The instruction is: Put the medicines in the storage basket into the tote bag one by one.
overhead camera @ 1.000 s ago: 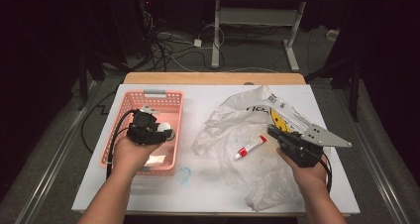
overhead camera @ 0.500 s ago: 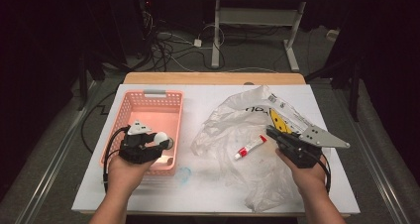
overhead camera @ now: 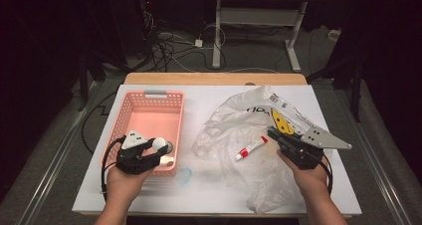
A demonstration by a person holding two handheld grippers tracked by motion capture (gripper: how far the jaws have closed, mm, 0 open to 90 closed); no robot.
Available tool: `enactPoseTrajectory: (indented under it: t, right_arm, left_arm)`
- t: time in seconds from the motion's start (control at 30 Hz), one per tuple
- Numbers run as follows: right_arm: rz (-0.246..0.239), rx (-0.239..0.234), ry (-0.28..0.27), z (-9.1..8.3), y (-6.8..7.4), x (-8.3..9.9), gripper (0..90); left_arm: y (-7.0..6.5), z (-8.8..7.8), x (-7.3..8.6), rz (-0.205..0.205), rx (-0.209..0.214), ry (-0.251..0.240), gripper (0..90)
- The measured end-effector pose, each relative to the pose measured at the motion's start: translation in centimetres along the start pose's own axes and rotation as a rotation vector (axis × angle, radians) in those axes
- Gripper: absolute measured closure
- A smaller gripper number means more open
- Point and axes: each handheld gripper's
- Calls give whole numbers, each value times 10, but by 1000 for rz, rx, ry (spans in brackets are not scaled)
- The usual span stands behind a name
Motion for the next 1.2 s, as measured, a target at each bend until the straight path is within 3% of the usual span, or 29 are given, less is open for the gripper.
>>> enactPoseTrajectory:
  t: [0.27, 0.5, 0.7, 0.9, 1.2]
  right_arm:
    - [0, 0, 1, 0, -1, 0, 900]
    - [3, 1, 2, 0, -2, 0, 900]
    - [1, 0, 0, 1, -2, 0, 900]
    - [0, -5, -1, 1, -2, 0, 900]
    - [6, -7, 3, 2, -3, 1, 900]
  left_arm:
    - [-7, -10, -6, 20, -7, -55, 488]
    - [-18, -25, -15, 40, 33, -129, 488]
    - [-34, -32, -22, 85, 60, -160, 488]
    - [-50, -29, -26, 102, 131, -171, 488]
    - [-72, -10, -28, 140, 201, -161, 488]
Point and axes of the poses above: each handheld gripper's, and its own axes: z roughly forward along the jaws, x roughly out of its underside, y roughly to its left, and after that the axes turned 8 degrees about z, right-handed
